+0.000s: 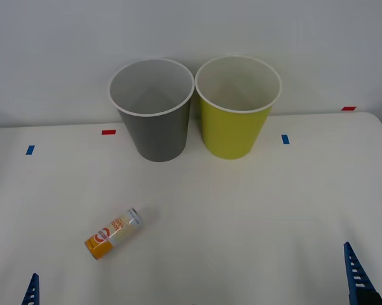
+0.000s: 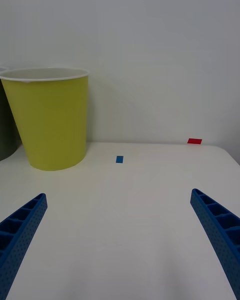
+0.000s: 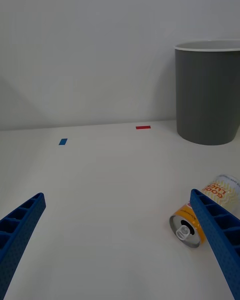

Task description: Put cans in the gray bin and PET bottles in the light green bin.

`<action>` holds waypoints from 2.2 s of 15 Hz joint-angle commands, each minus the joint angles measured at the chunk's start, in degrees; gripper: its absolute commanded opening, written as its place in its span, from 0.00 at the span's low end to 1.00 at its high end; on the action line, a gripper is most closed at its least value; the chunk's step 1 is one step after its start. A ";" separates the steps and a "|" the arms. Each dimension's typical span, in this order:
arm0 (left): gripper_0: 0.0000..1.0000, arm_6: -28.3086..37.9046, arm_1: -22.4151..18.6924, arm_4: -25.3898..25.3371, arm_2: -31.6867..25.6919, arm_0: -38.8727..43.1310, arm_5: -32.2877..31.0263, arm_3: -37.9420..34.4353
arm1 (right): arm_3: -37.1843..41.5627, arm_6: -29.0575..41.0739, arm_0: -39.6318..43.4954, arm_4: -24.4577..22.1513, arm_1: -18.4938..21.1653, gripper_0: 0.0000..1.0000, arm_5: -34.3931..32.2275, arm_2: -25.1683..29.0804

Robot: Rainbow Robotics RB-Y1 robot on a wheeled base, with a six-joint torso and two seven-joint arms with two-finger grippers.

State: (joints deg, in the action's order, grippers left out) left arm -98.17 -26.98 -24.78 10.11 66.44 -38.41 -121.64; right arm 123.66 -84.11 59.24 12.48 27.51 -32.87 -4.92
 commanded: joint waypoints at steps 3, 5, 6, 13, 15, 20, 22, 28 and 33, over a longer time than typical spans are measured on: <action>1.00 0.00 0.00 0.00 0.00 0.00 0.00 0.00 | 0.00 0.00 0.00 0.00 0.00 1.00 0.00 0.00; 1.00 0.00 0.00 0.00 0.00 0.00 0.00 0.00 | 0.00 0.00 0.00 0.00 0.00 1.00 0.00 0.00; 1.00 0.00 0.00 0.00 0.00 0.00 0.00 0.00 | 0.00 0.00 0.00 0.00 0.00 1.00 0.00 0.00; 1.00 0.00 0.00 0.00 0.00 0.00 0.00 0.00 | 0.00 0.00 0.00 0.00 0.00 1.00 0.00 0.00; 1.00 0.00 0.00 0.00 0.00 0.00 0.00 0.00 | 0.00 0.00 0.00 0.00 0.00 1.00 0.00 0.00; 1.00 0.00 0.00 0.00 0.00 0.00 0.00 0.00 | 0.00 0.00 0.00 0.00 0.00 1.00 0.00 0.00; 1.00 0.00 0.00 0.00 0.00 0.00 0.00 0.00 | 0.00 0.00 0.00 0.00 0.00 1.00 0.00 0.00; 1.00 0.00 0.00 0.00 0.00 0.00 0.00 0.00 | 0.00 0.00 0.00 0.00 0.00 1.00 0.00 0.00; 1.00 -0.09 1.23 0.26 0.88 -1.93 1.23 2.81 | 0.00 0.00 0.00 0.00 0.00 1.00 0.00 0.00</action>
State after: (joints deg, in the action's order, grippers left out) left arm -98.19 -26.80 -24.75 10.25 66.21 -38.25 -121.41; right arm 123.66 -84.11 59.24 12.48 27.51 -32.87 -4.92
